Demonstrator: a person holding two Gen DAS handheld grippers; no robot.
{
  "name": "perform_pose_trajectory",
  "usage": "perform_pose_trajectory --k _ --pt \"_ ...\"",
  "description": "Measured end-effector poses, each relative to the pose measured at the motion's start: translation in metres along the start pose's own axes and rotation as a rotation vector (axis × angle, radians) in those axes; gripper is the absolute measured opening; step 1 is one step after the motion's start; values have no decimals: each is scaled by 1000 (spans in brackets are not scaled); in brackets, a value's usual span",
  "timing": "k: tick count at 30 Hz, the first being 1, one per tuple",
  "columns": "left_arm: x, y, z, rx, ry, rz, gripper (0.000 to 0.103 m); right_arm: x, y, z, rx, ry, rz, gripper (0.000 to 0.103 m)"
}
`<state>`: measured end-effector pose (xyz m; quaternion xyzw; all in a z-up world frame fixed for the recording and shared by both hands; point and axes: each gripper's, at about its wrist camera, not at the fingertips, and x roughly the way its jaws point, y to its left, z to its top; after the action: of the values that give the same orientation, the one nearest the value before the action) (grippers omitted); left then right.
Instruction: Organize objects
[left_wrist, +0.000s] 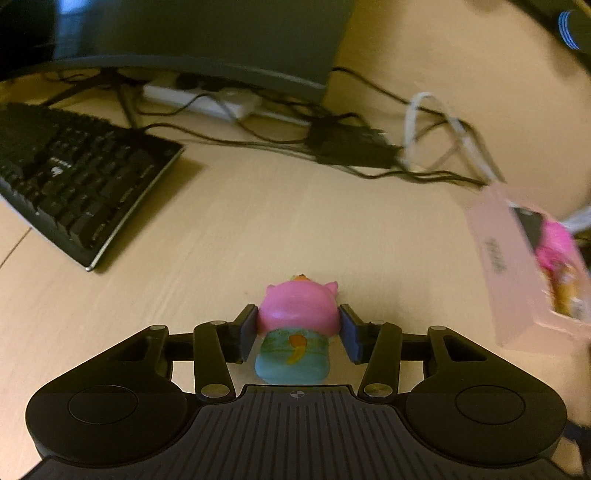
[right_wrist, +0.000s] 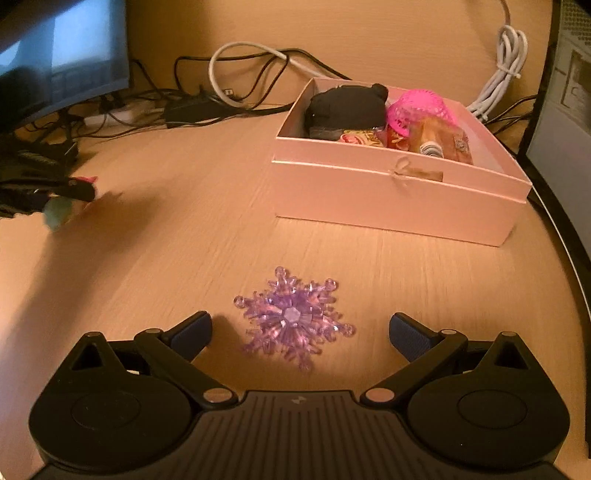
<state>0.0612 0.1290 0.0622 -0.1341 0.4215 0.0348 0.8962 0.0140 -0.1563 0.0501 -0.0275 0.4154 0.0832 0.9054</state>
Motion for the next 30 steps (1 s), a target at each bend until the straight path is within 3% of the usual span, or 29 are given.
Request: perform_pose_trajectory --k 2,6,11,20,26,30 --pt "-13 -4 -6 34 4 -67 51 -2 2 2 2 4 -2 92" --pt "-34 -15 -19 134 44 -199 51 -11 13 4 -58 25 27 59" --pt "-46 -30 -41 212 132 -322 51 -31 22 2 -78 25 13 59" --pt "-46 -62 -64 337 211 -424 51 -86 5 8 -27 -58 -26 59" --pt "-41 -89 -59 409 219 -472 51 -107 -10 1 3 -62 -79 59" --pt "-35 -111 -38 458 160 -481 51 -112 -21 -10 34 -40 -104 59"
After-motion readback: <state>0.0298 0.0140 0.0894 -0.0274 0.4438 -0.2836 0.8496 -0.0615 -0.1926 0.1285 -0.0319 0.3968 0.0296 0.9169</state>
